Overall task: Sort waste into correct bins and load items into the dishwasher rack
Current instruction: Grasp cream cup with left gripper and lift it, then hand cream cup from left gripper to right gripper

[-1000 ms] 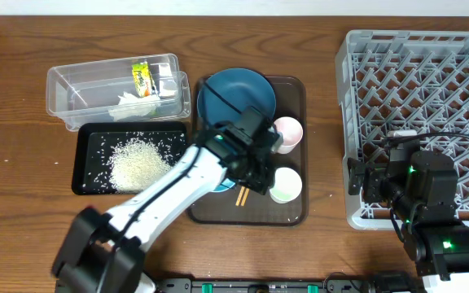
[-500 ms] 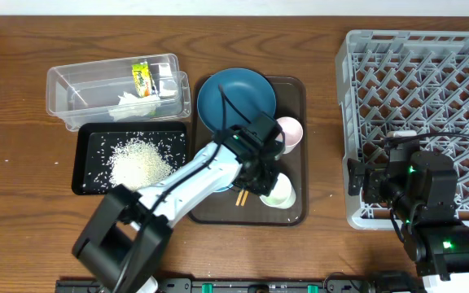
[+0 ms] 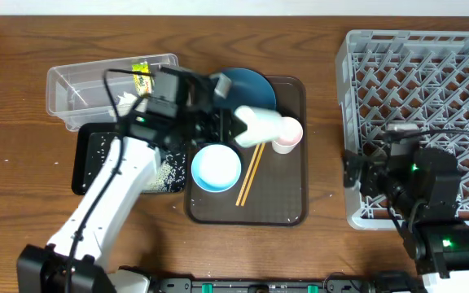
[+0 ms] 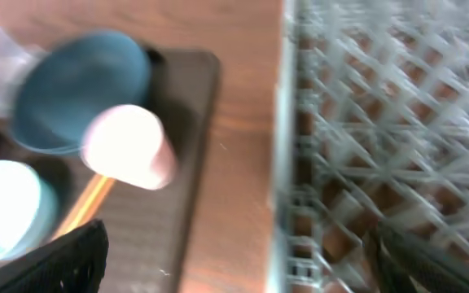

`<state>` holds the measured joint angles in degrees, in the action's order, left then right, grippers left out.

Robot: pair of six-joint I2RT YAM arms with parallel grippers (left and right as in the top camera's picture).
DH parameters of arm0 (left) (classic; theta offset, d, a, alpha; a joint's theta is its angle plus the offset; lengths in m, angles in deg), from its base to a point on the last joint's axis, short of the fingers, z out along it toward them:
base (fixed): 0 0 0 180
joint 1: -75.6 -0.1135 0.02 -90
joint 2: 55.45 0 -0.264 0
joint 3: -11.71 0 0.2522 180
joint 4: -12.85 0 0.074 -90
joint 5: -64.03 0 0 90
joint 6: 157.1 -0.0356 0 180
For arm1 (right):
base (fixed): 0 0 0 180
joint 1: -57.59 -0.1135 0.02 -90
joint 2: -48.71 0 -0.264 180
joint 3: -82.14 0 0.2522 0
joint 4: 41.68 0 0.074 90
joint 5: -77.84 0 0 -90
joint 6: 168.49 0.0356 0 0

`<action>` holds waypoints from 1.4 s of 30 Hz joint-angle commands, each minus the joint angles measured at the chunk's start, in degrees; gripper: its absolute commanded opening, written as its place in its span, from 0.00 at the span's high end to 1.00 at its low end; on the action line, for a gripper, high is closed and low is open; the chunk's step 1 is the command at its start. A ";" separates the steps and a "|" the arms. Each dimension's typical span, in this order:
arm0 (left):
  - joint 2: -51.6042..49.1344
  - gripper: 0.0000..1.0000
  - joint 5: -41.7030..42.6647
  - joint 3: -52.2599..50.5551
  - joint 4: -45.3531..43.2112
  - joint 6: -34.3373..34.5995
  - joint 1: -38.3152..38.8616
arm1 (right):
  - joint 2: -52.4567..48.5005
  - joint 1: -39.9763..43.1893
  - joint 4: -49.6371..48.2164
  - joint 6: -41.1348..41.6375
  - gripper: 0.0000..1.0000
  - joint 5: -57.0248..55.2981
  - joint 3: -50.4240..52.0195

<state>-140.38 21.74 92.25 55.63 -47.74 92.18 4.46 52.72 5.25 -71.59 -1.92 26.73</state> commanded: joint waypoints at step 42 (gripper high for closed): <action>-6.93 0.94 35.21 0.63 -6.91 2.80 6.38 | -16.09 -0.42 -26.53 -14.14 0.32 60.52 -1.25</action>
<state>-147.17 55.72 92.27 48.85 -44.57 98.54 -11.56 52.72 -21.31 -86.54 59.02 26.53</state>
